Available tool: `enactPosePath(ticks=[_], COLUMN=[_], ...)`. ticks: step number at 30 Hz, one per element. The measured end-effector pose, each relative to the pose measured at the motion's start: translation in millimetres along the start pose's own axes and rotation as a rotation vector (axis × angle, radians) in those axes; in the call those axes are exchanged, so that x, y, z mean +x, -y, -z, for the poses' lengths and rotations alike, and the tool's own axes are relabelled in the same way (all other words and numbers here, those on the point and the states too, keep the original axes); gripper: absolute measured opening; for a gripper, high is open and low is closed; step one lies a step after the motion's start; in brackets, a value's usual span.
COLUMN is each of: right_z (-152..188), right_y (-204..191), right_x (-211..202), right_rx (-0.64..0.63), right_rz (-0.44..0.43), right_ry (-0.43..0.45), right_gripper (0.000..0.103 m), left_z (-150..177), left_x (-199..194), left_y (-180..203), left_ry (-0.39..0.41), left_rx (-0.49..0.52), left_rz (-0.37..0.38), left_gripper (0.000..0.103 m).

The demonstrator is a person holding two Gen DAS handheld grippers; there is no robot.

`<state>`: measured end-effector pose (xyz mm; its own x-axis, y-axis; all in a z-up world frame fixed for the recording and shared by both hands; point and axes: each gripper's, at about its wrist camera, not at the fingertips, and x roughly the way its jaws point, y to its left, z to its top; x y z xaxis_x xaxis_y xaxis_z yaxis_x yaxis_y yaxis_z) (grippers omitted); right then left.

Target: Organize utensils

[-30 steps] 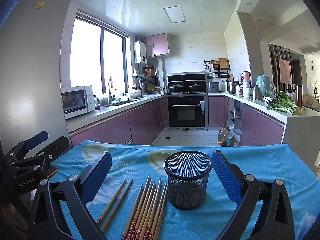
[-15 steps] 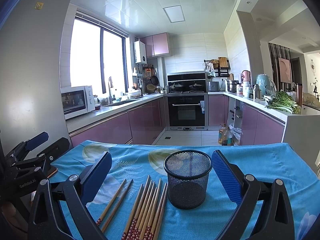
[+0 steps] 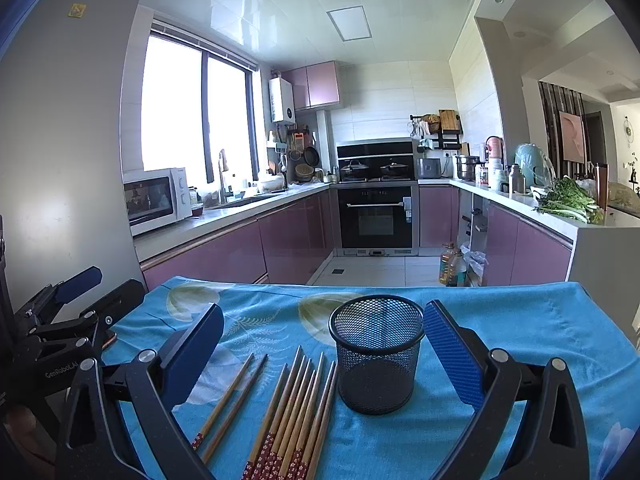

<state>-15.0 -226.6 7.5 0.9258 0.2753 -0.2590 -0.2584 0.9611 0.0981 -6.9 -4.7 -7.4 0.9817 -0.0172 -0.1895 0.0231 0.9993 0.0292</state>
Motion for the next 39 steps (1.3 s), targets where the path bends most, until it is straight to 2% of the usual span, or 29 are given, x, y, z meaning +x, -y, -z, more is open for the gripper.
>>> enactPosePath(ticks=[4, 7, 12, 14, 15, 17, 19, 21, 25, 27, 29, 31, 35, 36, 39], right_z=[4, 10, 25, 33, 37, 45, 52, 58, 66, 67, 70, 71, 70, 70, 71], right_y=[1, 3, 4, 7, 8, 11, 12, 12, 13, 14, 16, 17, 21, 21, 17], right_x=[3, 9, 22, 32, 38, 47, 55, 64, 74, 77, 82, 85, 88, 89, 95], right_rx=[0.004, 0.009, -0.02, -0.018, -0.017, -0.011, -0.007, -0.011, -0.002, -0.001, 0.002, 0.002, 0.0, -0.005, -0.026], right_rz=[-0.017, -0.032, -0.053, -0.067, -0.071, -0.085, -0.098, -0.091, -0.092, -0.086, -0.078, -0.076, -0.069, -0.062, -0.065], right_ry=[-0.029, -0.082, -0.211, -0.29, -0.333, -0.397, -0.446, -0.493, -0.54, -0.56, -0.58, -0.598, -0.609, -0.616, -0.635], right_gripper=[0.097, 0.097, 0.097, 0.092, 0.086, 0.079, 0.067, 0.061, 0.049, 0.045, 0.041, 0.037, 0.034, 0.031, 0.029], left_z=[0, 3, 17, 26, 29, 39, 49, 60, 72, 76, 77, 79, 83, 84, 85], left_x=[3, 11, 34, 47, 52, 63, 75, 84, 96, 101, 102, 106, 114, 116, 121], left_y=[0, -2, -5, -8, -9, -10, -8, -5, 0, 4, 9, 11, 15, 15, 18], left_ry=[-0.031, -0.079, -0.213, -0.294, -0.329, -0.403, -0.466, -0.511, -0.566, -0.589, -0.614, -0.64, -0.678, -0.687, -0.695], left_rx=[0.005, 0.006, 0.027, 0.036, 0.034, 0.044, 0.056, 0.058, 0.088, 0.106, 0.118, 0.124, 0.123, 0.116, 0.128], left_rz=[0.009, 0.022, 0.045, 0.072, 0.085, 0.124, 0.144, 0.169, 0.192, 0.203, 0.214, 0.225, 0.25, 0.265, 0.266], left_gripper=[0.097, 0.097, 0.097, 0.097, 0.096, 0.085, 0.081, 0.072, 0.066, 0.063, 0.054, 0.049, 0.038, 0.036, 0.033])
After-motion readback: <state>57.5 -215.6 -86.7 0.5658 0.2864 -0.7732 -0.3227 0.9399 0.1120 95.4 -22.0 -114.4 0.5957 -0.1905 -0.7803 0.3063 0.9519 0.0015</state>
